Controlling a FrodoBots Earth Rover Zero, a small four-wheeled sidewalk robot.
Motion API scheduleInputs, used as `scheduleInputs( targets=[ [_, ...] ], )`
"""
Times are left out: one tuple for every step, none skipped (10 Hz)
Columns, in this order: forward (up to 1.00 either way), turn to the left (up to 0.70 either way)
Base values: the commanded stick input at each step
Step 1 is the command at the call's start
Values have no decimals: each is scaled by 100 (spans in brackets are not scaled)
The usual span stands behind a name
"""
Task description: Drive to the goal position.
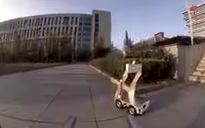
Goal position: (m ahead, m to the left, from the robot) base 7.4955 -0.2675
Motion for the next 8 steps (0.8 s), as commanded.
scheduleInputs(
  targets=[
    [70, 14],
    [70, 14],
    [70, 14],
    [70, 14],
    [70, 14],
    [70, 14],
    [70, 14],
    [70, 14]
  ],
)
